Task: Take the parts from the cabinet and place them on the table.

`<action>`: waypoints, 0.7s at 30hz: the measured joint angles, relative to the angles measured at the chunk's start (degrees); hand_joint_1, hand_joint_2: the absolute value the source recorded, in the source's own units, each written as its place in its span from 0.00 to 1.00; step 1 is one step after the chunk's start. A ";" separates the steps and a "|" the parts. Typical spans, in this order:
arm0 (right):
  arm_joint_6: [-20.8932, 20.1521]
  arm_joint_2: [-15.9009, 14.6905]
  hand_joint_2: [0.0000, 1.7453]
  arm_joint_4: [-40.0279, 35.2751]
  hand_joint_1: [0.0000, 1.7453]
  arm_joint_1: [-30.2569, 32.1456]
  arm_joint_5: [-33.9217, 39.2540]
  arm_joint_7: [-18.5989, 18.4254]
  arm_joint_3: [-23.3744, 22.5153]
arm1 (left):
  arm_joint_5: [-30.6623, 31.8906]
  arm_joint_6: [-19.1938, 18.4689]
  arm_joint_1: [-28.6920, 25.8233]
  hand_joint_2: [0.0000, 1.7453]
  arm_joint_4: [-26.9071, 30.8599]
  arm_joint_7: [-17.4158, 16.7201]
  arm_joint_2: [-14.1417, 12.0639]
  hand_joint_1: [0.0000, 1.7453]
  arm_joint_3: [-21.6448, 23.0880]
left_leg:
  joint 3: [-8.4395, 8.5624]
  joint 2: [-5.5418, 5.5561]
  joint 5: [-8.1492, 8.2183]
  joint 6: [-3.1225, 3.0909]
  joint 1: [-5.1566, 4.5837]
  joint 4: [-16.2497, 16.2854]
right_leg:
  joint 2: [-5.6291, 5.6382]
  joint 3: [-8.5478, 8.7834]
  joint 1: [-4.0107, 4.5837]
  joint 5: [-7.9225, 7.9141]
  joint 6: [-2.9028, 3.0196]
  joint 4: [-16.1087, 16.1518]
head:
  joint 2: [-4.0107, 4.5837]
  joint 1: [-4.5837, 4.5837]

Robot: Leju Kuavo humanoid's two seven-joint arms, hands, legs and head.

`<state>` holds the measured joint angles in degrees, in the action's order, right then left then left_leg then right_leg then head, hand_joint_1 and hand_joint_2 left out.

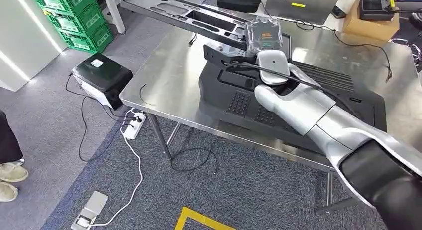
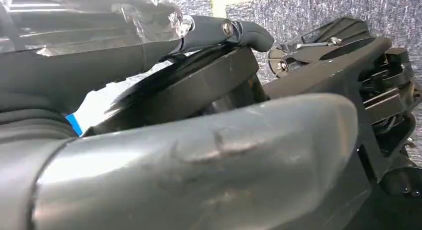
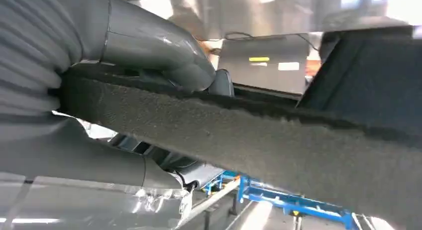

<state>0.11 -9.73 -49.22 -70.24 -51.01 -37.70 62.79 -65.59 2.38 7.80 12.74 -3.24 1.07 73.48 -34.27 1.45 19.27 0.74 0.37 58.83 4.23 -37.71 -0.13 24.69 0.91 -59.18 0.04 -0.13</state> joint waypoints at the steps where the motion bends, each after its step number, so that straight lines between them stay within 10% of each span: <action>1: -0.18 -0.11 1.00 0.37 1.00 -0.03 -0.13 -0.38 0.00 | 0.00 0.00 0.00 0.00 0.00 -0.04 0.00 0.00 0.00 | 0.21 -0.55 -0.28 -0.38 0.13 -0.40 | -1.27 -0.19 -0.10 0.84 -0.10 -0.93 | -0.02 -0.13; 4: -1.16 -0.13 1.00 1.34 1.00 -0.16 -0.48 -1.40 0.00 | 0.00 0.00 -0.10 0.00 -0.02 -0.13 0.00 0.00 0.00 | 0.11 -1.45 -0.41 -0.92 -0.03 -0.51 | -3.48 -5.47 -0.28 6.73 -0.88 -12.45 | -0.02 -1.16; 6: -1.75 -0.26 1.00 2.32 1.00 -0.04 -1.47 -1.42 0.00 | 0.00 0.00 -0.11 0.00 0.00 -0.37 0.00 0.00 0.00 | 0.13 -2.03 -0.34 -0.99 -0.06 -0.47 | -3.59 -7.90 -0.47 7.74 -1.13 -17.47 | 0.00 -1.53; 10: -3.02 -0.79 1.00 3.41 1.00 0.05 -4.72 -1.47 -0.33 | 0.00 0.00 -0.11 0.00 0.00 -0.61 -0.02 0.00 0.00 | 0.37 -2.92 0.24 -0.45 -0.14 -0.09 | -5.68 -0.20 -0.55 -0.19 -0.92 -1.86 | 0.00 -2.54; 11: -3.30 -0.83 1.00 3.65 1.00 0.02 -5.31 -1.47 -0.61 | 0.00 0.00 -0.17 0.00 -0.02 -0.61 -0.02 0.00 0.00 | 0.19 -3.12 0.40 -0.16 -0.54 0.06 | -7.31 0.36 0.21 0.90 -0.55 -0.62 | 0.00 -2.78; 16: -4.15 -1.03 1.00 4.37 1.00 0.36 -7.10 -1.49 -1.62 | -0.04 0.11 -0.21 0.00 -0.02 -0.50 -0.15 0.00 0.00 | 0.36 -3.55 1.46 1.15 -0.52 0.80 | -5.31 0.49 -0.22 0.39 0.95 0.26 | 0.00 -2.74; 21: -5.14 -0.72 1.00 4.74 1.00 0.49 -10.12 -1.47 -2.25 | -0.04 0.15 0.11 0.00 0.00 -0.06 -0.15 0.00 0.00 | -7.59 -1.74 9.50 1.78 -0.40 18.75 | -3.44 0.62 -0.02 0.45 1.74 0.26 | 0.00 -1.40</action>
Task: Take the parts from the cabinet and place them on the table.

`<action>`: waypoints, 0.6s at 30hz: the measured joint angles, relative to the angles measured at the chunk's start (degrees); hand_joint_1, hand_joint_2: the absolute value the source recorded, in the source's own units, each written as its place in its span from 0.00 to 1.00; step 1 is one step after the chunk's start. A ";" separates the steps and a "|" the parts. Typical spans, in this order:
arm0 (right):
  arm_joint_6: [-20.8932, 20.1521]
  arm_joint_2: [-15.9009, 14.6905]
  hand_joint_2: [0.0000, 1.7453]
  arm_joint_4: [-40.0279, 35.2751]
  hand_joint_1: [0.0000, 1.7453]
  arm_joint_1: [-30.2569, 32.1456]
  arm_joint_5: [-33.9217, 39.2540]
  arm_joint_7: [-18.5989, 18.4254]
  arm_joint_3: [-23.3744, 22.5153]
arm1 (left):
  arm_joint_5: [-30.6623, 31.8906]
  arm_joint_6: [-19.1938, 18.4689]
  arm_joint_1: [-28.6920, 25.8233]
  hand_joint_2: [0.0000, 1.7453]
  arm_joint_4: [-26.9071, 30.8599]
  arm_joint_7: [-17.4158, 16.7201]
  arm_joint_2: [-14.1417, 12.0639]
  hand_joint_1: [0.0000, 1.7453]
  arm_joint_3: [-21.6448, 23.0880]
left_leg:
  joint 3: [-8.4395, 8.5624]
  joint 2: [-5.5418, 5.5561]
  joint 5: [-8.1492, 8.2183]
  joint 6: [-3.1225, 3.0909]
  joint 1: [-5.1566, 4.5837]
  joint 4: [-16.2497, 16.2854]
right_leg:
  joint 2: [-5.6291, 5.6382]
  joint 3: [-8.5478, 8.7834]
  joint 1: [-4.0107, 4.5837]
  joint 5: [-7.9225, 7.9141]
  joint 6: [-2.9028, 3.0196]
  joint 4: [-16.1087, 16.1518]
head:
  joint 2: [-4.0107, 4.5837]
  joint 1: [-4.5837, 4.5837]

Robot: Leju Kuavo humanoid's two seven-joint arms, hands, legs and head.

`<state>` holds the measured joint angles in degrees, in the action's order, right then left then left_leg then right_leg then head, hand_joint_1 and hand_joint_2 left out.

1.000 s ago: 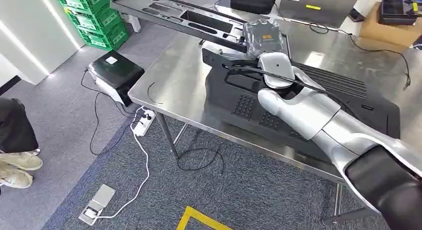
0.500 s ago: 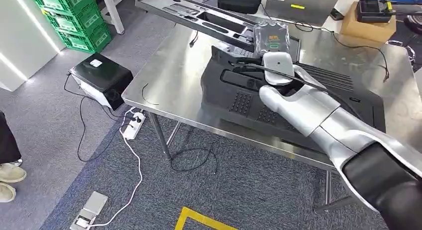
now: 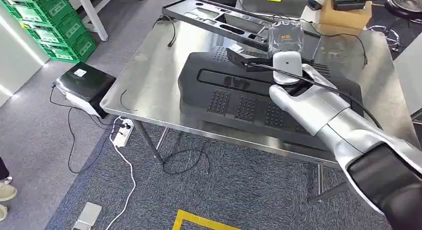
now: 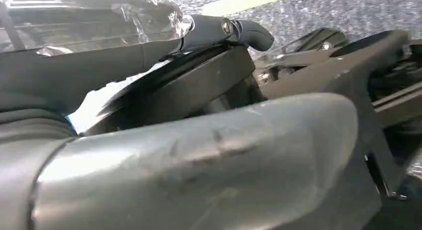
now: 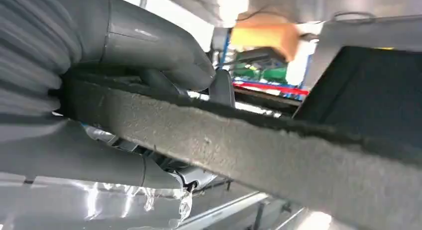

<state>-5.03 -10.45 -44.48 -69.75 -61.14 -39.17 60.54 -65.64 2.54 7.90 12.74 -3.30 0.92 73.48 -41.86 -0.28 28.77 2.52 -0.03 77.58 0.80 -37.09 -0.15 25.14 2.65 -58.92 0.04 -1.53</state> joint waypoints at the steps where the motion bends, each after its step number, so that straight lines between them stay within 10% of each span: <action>1: -0.28 0.00 1.00 0.09 1.00 0.18 -0.56 -0.02 -0.15 | 0.00 0.00 0.05 0.00 -0.02 -0.02 0.00 0.00 0.00 | 0.11 0.00 -1.06 -0.03 0.02 -0.40 | 0.44 0.14 0.00 0.00 0.00 -0.01 | 0.00 0.11; 5: -0.59 0.13 1.00 0.37 1.00 0.28 -1.42 -0.02 -1.27 | 0.00 0.00 -0.11 0.00 -0.02 -0.20 0.00 0.00 0.00 | 6.50 2.43 -9.58 -0.22 0.80 -16.43 | 2.18 0.17 -0.05 0.19 -0.34 -0.26 | 0.00 0.79; 9: -2.29 0.29 1.00 0.63 1.00 0.74 -4.28 -0.02 -2.77 | -0.09 0.00 -0.09 0.00 0.02 -0.37 0.04 0.00 0.00 | 6.99 2.05 -9.40 -1.53 0.28 -18.06 | 3.51 -0.54 -0.30 -0.39 -1.81 -0.22 | -0.02 0.74; 11: -2.51 0.11 1.00 0.94 1.00 0.95 -5.22 -0.02 -3.24 | -0.13 0.00 -0.01 0.00 0.07 -0.39 0.13 0.00 0.00 | 7.31 1.28 -9.98 -2.40 0.59 -18.93 | 1.54 -1.16 -0.18 1.11 -2.16 -1.87 | 0.00 0.46; 15: -2.34 0.24 1.00 1.27 1.00 1.84 -6.18 -0.02 -4.90 | -0.26 0.04 -0.13 0.00 0.07 -0.46 0.13 0.00 0.00 | 7.24 0.15 -9.96 -2.87 0.41 -18.92 | -0.13 -8.18 -0.43 7.88 -2.77 -17.49 | 0.00 -0.70; 18: -2.32 0.24 1.00 1.40 1.00 2.52 -6.27 -0.02 -5.25 | -0.33 0.07 -0.14 0.00 0.07 -0.48 0.13 0.00 0.00 | 7.45 -0.58 -9.72 -2.75 0.41 -18.82 | -0.56 -4.95 -0.55 3.18 -2.75 -10.83 | 0.00 -1.51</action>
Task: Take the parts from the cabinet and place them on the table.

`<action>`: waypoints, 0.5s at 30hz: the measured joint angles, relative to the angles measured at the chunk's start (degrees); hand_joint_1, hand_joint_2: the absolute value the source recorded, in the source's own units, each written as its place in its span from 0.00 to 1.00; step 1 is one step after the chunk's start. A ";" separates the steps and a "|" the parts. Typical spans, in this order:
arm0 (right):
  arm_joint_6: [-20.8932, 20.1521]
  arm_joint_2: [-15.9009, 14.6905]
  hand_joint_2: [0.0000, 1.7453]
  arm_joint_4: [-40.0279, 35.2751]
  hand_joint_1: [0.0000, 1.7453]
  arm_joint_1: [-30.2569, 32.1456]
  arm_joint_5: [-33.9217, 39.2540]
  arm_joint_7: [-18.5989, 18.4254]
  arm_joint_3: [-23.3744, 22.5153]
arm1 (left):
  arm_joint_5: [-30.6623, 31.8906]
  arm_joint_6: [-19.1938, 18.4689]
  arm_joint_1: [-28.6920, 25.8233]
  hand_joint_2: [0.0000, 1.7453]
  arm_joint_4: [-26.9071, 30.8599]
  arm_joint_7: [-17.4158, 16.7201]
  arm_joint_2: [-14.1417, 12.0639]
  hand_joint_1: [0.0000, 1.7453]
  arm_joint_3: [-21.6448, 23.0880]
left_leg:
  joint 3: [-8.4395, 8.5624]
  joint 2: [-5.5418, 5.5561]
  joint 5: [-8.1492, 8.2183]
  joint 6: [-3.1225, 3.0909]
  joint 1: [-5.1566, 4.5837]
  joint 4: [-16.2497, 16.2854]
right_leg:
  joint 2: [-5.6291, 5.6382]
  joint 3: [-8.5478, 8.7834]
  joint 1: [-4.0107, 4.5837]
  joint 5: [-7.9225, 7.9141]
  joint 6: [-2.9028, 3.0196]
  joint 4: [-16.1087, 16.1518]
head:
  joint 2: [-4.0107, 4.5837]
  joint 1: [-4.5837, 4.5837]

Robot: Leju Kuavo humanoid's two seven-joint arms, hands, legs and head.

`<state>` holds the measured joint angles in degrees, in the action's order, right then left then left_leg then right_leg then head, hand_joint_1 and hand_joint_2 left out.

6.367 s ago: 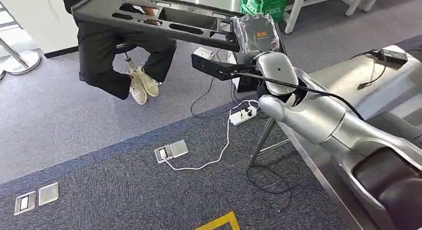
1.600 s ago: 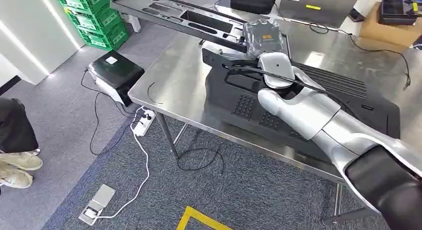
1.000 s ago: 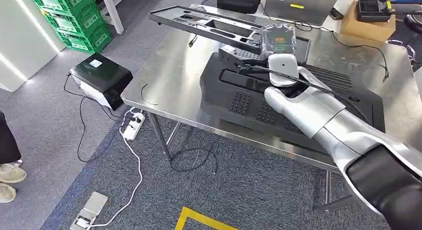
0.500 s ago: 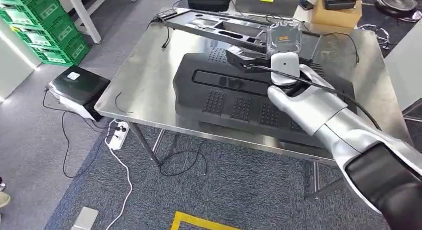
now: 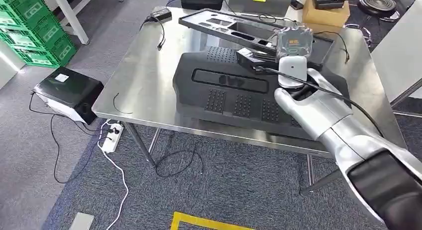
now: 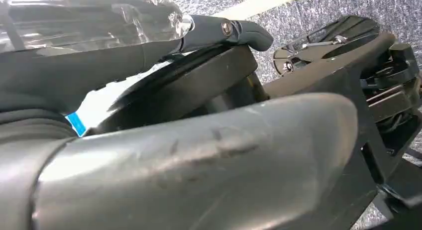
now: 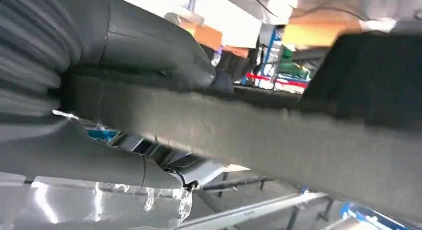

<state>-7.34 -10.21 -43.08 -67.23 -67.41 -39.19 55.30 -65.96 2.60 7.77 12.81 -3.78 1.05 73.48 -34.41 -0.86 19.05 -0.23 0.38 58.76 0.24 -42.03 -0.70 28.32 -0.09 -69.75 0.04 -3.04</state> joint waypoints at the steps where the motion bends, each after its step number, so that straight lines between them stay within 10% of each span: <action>1: 0.00 0.00 1.00 0.00 1.00 0.00 0.00 0.00 -0.26 | -0.02 0.02 0.00 0.00 0.00 -0.04 0.00 0.00 0.00 | 0.15 -0.26 0.19 0.23 0.00 0.10 | -0.71 3.11 0.02 -2.70 0.18 6.17 | -0.02 -0.28; 3: 0.09 0.11 1.00 0.00 1.00 -0.05 -0.02 0.00 -0.68 | -0.02 0.02 -0.05 0.00 -0.02 -0.07 0.00 0.00 0.00 | -0.01 -0.58 0.47 0.74 -0.53 0.45 | -2.50 5.00 0.93 -2.76 0.68 10.56 | -0.02 -0.79; 8: 0.24 0.39 1.00 0.00 1.00 0.11 0.46 0.02 -1.20 | 0.07 0.22 -0.13 0.00 -0.02 -0.07 -0.07 0.00 0.00 | 0.25 -0.43 1.85 2.12 -0.42 1.57 | -0.92 5.35 0.32 -3.01 1.90 11.05 | 0.00 -0.92; 12: 2.33 1.81 1.00 0.33 1.00 0.58 3.48 0.44 -1.09 | 0.57 0.13 0.07 0.00 -0.02 0.26 -0.07 0.00 0.00 | -6.86 0.61 9.09 2.56 -0.37 17.06 | 0.27 5.37 0.58 -2.98 2.87 11.01 | 0.00 0.26; 15: 5.09 2.41 1.00 1.05 1.00 1.60 5.92 0.46 -1.00 | 0.81 0.07 0.21 0.00 -0.02 0.26 -0.07 0.00 0.00 | -5.41 0.63 4.83 2.35 -0.34 13.20 | 1.19 5.50 0.65 -2.95 2.87 10.83 | -0.02 0.98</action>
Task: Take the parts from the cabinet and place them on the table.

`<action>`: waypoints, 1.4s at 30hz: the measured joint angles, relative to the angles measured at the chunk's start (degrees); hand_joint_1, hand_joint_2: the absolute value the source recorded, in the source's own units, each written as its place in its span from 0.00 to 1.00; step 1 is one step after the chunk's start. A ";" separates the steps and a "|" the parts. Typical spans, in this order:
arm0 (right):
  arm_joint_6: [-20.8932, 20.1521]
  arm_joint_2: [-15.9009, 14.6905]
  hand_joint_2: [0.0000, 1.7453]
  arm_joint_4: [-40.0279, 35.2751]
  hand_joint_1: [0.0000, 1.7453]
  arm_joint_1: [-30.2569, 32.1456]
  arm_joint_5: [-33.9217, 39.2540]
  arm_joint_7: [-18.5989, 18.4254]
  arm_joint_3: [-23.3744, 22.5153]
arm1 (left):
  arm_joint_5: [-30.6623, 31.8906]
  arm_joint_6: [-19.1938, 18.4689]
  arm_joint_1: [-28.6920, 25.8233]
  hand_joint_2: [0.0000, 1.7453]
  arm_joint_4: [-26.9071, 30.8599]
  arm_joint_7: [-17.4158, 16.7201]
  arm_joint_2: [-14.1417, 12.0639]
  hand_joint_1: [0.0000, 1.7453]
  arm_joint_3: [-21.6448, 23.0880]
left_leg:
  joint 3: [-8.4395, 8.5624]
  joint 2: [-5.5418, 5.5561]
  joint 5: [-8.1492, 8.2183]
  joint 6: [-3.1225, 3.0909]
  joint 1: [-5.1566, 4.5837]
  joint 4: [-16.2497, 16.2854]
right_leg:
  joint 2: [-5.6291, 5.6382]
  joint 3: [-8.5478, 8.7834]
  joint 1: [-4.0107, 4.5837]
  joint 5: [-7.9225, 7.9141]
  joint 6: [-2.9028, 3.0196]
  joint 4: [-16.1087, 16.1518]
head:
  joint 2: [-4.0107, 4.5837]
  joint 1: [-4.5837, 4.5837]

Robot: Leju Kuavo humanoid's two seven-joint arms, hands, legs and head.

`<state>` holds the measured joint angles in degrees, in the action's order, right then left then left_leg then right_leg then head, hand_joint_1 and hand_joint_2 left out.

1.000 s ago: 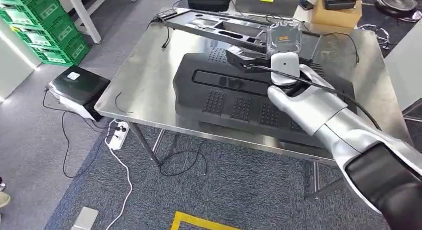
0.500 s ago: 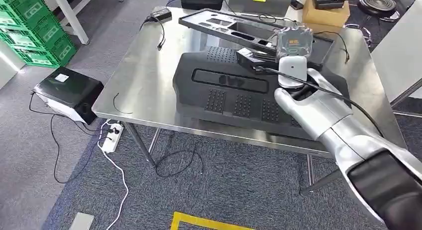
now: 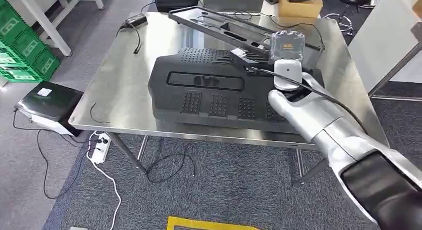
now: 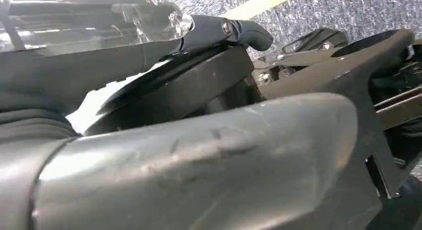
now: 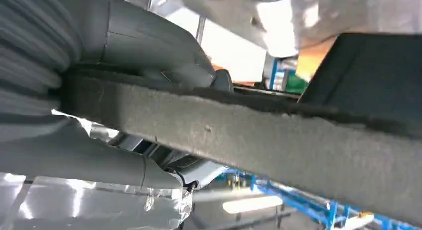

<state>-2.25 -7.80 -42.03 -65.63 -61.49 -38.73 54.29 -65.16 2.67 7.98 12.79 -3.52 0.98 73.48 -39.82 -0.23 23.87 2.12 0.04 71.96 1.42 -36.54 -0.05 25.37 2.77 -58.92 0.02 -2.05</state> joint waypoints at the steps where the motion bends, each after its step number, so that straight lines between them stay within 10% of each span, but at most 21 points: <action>1: 0.44 0.09 1.00 0.13 1.00 0.07 0.38 0.00 0.00 | 0.02 0.00 0.01 0.00 0.00 0.00 0.00 0.00 0.00 | 2.05 0.03 -2.61 -0.11 0.05 -4.95 | 0.25 -0.01 -0.02 0.04 -0.06 -0.10 | 0.02 0.20; 2: 0.81 0.15 1.00 0.31 1.00 0.05 0.64 0.02 0.00 | 0.02 0.00 -0.03 0.00 0.00 -0.13 0.00 0.00 0.00 | 4.17 0.28 -5.01 -0.19 0.16 -9.98 | 0.42 -0.02 -0.02 0.13 -0.20 -0.22 | 0.02 0.46; 6: 1.33 0.41 1.00 1.66 1.00 0.09 0.96 0.09 0.00 | 0.20 -0.07 -0.19 0.00 0.07 -0.13 0.09 0.00 0.15 | 4.64 0.88 -4.59 -0.75 -0.03 -12.71 | 0.74 -0.79 0.37 0.61 -0.56 -0.68 | 0.02 0.37; 42: 7.34 8.74 1.00 10.64 1.00 2.25 4.02 7.00 2.95 | 1.51 -0.29 0.02 0.00 0.09 -0.28 0.07 0.00 1.16 | 4.87 1.06 -4.59 -1.33 -0.10 -13.01 | 0.52 -0.38 0.22 0.15 -1.07 0.10 | 0.02 -0.24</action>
<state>5.09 0.94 -31.39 -63.38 -57.46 -31.74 57.24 -63.65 2.38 7.99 12.87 -3.80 1.05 74.64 -34.95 0.83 19.28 0.79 -0.06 58.95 1.94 -36.92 0.18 25.52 1.70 -58.82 0.04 -2.30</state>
